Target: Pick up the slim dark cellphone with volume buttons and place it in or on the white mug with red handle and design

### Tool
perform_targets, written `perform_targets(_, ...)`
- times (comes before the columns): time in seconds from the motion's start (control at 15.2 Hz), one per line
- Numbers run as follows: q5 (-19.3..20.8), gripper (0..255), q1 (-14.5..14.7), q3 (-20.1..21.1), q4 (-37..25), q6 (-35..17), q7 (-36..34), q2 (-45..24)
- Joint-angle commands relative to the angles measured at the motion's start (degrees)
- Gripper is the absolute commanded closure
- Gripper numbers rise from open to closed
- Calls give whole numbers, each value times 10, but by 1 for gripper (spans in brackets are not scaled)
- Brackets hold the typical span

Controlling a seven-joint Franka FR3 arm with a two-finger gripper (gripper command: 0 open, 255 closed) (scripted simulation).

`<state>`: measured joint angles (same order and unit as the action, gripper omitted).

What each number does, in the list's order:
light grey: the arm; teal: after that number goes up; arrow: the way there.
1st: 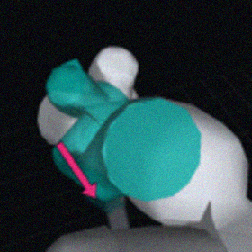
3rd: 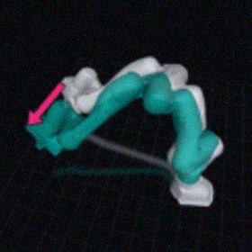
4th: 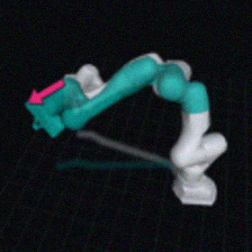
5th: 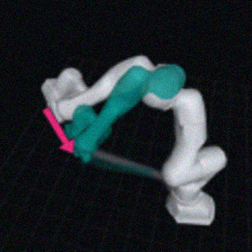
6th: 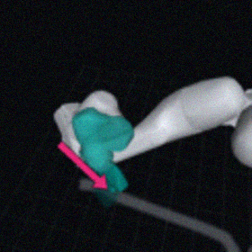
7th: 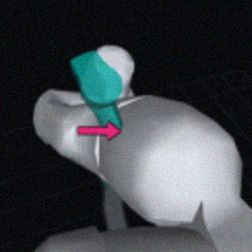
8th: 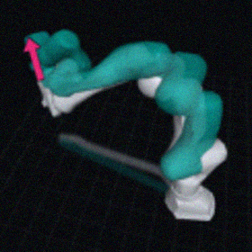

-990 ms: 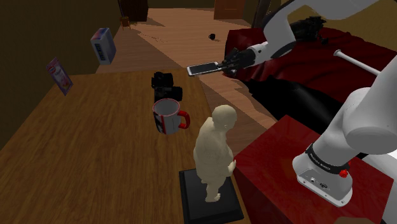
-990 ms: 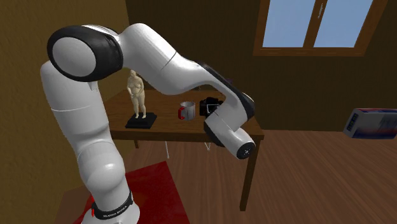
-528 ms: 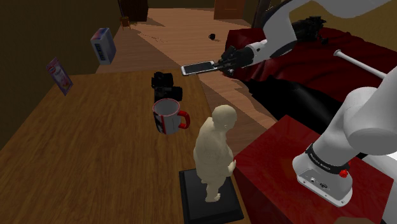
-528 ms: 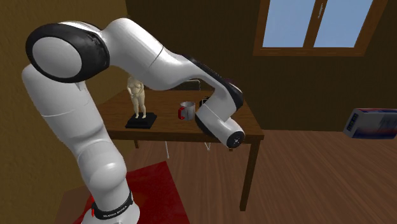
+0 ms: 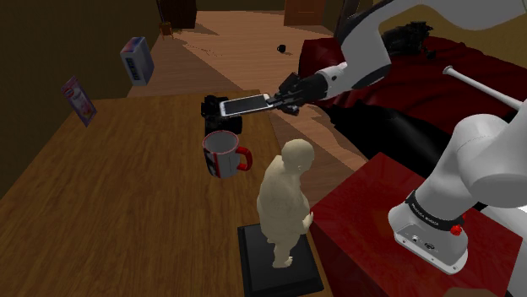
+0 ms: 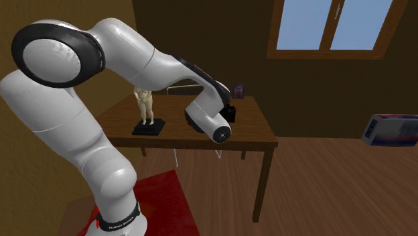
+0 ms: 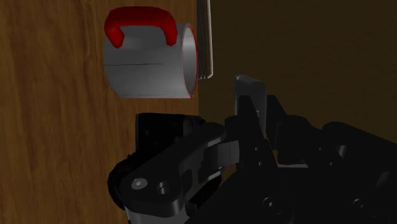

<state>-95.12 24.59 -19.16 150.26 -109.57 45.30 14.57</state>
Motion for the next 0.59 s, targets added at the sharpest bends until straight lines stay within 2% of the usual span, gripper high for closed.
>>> perform_targets(0.0,-40,255,21,25,8,-29,8,6)
perform_targets(0.33,-139,255,72,86,15,-91,29,12)
perform_targets(0.53,-149,255,72,83,18,-78,53,-9)
